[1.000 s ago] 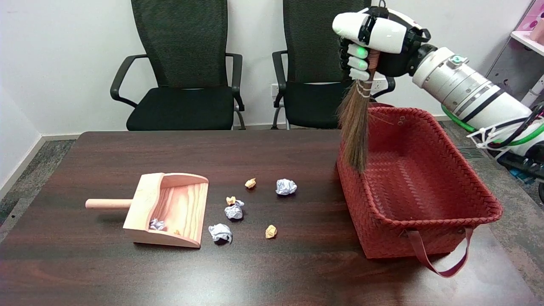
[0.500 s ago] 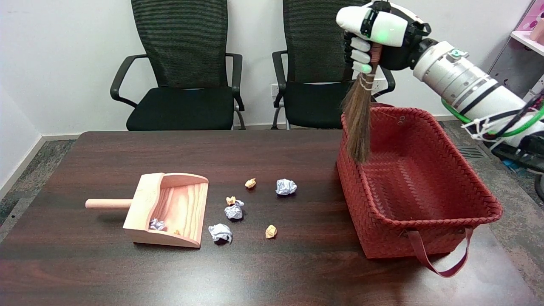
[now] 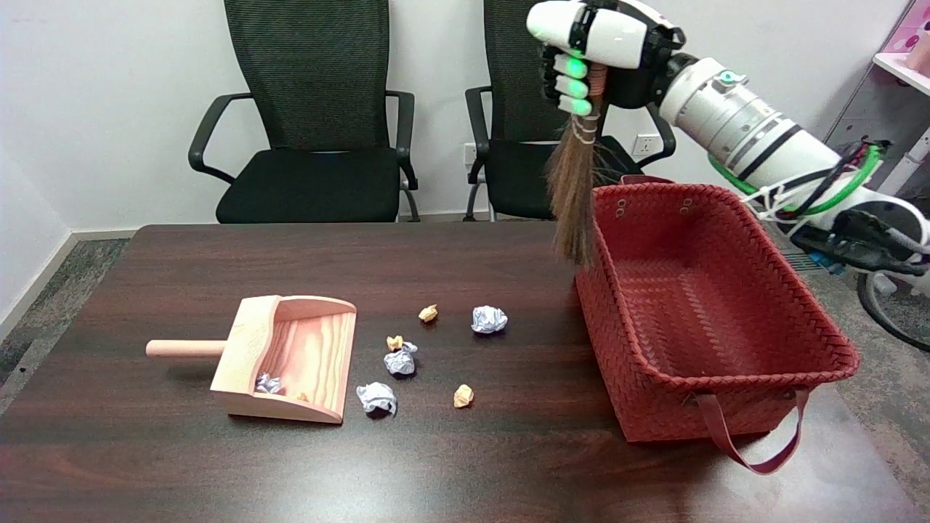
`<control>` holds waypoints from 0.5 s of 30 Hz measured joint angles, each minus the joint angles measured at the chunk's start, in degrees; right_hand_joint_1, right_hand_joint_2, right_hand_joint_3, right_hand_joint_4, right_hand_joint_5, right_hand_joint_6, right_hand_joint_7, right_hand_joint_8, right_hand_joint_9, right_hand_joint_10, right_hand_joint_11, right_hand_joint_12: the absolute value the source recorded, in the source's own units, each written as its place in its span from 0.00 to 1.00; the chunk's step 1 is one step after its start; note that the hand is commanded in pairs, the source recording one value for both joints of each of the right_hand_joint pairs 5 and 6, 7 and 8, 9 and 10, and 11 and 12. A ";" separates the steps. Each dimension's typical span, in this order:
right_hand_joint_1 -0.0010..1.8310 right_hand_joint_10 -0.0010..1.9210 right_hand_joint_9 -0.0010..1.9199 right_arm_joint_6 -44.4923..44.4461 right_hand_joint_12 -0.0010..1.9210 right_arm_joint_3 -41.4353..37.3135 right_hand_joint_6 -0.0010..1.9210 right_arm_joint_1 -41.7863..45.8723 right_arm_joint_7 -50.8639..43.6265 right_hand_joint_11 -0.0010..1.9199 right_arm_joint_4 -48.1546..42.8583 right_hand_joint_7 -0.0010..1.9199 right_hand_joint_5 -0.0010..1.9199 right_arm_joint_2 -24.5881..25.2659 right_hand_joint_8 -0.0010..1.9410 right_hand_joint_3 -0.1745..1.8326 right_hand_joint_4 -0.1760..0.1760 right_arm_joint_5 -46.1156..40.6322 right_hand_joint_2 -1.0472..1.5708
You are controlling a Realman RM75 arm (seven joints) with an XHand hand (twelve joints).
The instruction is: Sweep the paper ball into the dustpan.
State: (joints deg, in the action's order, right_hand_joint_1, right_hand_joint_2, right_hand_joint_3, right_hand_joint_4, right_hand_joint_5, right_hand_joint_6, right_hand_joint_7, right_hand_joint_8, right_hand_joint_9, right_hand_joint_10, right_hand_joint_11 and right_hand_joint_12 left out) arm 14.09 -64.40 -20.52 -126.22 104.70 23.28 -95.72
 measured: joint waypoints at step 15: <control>0.51 1.00 1.00 -0.12 1.00 11.61 1.00 -8.33 -0.19 1.00 -4.17 1.00 1.00 4.71 0.99 0.83 1.00 2.51 0.91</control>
State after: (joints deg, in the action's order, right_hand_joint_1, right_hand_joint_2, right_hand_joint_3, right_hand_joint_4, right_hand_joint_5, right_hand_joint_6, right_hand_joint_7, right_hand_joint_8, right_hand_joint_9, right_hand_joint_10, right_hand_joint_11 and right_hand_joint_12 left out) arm 13.97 -52.79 -28.85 -126.41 100.53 27.98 -93.21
